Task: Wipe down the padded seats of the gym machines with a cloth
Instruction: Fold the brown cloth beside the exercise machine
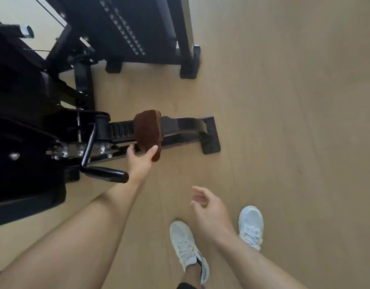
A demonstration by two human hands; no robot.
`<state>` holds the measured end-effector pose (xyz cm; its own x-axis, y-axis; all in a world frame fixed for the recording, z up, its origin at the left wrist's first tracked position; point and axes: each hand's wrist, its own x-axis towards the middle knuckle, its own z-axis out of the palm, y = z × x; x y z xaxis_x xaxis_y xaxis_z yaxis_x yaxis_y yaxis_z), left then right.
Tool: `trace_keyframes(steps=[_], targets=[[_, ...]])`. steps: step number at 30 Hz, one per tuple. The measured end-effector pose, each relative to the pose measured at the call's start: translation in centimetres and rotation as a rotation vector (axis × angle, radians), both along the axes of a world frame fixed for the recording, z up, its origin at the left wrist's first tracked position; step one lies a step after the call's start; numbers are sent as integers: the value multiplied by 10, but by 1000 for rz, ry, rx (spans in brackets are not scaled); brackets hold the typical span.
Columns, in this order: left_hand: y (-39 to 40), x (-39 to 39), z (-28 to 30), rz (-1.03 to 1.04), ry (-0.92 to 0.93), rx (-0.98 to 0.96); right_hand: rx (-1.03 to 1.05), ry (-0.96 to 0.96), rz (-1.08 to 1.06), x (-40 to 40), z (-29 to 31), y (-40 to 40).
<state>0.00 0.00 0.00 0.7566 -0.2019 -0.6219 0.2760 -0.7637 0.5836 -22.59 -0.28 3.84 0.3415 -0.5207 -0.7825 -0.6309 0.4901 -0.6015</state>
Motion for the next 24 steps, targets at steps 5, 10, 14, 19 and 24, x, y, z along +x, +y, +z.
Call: trace_keyframes(steps=[5, 10, 14, 19, 24], targets=[[9, 7, -20, -115, -29, 46, 181, 112, 18, -45, -14, 53], [7, -23, 5, 71, 69, -20, 213, 125, 1, -61, 15, 41], [-25, 2, 9, 227, 330, -101, 145, 60, 31, -65, 29, 8], [-42, -11, -4, 147, 68, 22, 97, 72, -70, -67, 0, -16], [-6, -56, 28, 78, 337, -118, 194, 37, -221, -66, 11, -1]])
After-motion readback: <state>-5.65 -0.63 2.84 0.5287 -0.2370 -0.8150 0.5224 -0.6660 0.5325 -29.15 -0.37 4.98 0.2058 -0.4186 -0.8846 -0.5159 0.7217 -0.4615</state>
